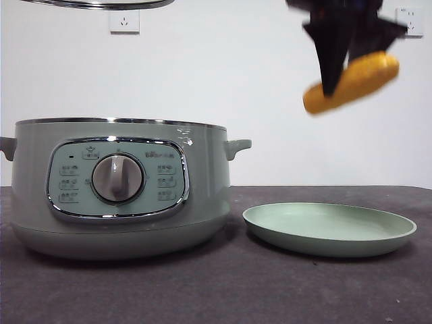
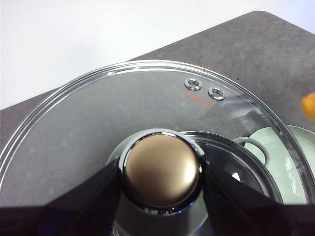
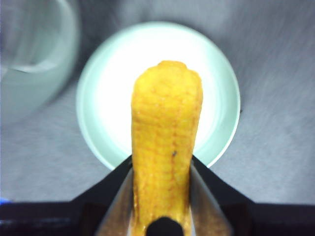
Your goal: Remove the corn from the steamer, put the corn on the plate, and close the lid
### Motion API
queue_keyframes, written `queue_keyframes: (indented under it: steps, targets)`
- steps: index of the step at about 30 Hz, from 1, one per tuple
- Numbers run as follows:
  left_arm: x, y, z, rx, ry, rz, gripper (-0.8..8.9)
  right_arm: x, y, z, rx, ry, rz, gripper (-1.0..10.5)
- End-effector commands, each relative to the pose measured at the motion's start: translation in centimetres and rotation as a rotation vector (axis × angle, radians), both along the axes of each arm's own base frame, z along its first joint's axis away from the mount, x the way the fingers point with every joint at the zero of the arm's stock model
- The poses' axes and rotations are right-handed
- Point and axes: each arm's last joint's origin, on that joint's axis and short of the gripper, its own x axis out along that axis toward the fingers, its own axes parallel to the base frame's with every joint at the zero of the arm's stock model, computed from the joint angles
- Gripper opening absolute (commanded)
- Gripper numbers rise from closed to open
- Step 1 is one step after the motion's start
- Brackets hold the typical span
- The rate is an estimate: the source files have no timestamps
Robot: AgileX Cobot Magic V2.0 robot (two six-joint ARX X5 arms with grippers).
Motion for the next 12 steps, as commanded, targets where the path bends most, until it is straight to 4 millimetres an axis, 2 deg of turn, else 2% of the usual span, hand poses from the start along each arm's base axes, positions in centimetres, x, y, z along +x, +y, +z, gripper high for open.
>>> queue_keyframes:
  steps: [1,6,12]
  targets:
    - [-0.2,0.1,1.1,-0.042,-0.063,0.004,-0.09,0.2,0.2,-3.0,-0.011,0.039,-0.017,-0.2]
    - [-0.2,0.0,1.2,-0.048,-0.076,0.004,-0.09,0.4,1.0,-7.6,0.013,-0.003,-0.02,-0.2]
    - [-0.1,0.0,1.3,-0.05,-0.079,0.004,-0.09,0.5,1.4,-11.4,0.062,-0.089,-0.036,-0.2]
